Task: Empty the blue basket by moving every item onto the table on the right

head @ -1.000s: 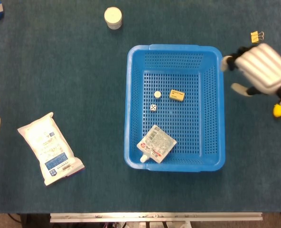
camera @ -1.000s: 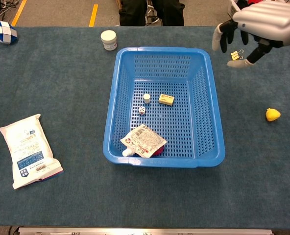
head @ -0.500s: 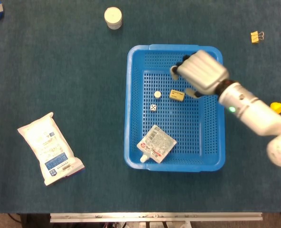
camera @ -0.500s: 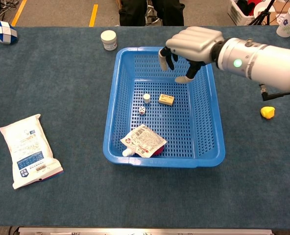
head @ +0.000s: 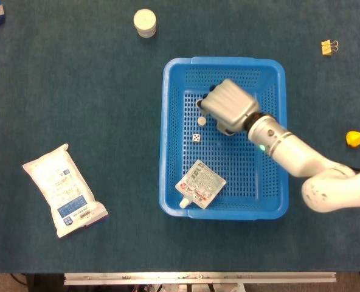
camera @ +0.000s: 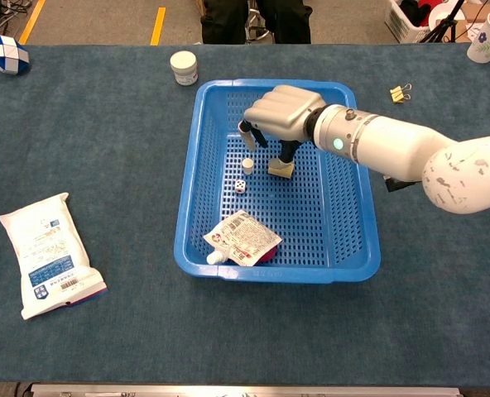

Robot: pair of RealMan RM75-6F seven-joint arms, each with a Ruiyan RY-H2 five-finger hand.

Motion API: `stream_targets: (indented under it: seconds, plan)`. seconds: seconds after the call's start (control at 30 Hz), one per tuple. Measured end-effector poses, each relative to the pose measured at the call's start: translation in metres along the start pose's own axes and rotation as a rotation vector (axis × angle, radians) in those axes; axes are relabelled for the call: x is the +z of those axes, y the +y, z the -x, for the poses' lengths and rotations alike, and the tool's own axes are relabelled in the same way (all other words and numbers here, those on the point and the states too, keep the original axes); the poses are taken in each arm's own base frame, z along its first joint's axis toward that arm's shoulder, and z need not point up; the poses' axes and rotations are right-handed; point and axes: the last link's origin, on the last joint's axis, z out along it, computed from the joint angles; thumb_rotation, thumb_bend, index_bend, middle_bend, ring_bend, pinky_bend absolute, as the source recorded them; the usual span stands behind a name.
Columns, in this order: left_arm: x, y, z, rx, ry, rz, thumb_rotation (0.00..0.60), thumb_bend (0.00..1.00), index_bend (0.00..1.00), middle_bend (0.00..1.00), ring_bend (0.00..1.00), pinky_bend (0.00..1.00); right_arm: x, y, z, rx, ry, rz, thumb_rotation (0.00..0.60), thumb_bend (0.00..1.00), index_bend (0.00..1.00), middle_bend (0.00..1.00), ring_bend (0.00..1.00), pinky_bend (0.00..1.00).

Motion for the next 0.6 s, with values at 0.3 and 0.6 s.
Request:
stream_targets:
  seconds: [0.3,0.6]
  plan:
    - [-0.001,-0.002,0.000,-0.005,0.002,-0.004,0.600,0.30,0.39,0.28,0.26,0.15,0.016,-0.015,0.003,-0.047,-0.006,0.004,0.600,0.25,0.43,0.49,0.38,0.49]
    - [-0.004,-0.007,-0.002,-0.011,0.006,-0.022,0.600,0.30,0.39,0.28,0.26,0.15,0.026,-0.022,0.006,-0.069,-0.006,0.014,0.600,0.25,0.43,0.49,0.38,0.50]
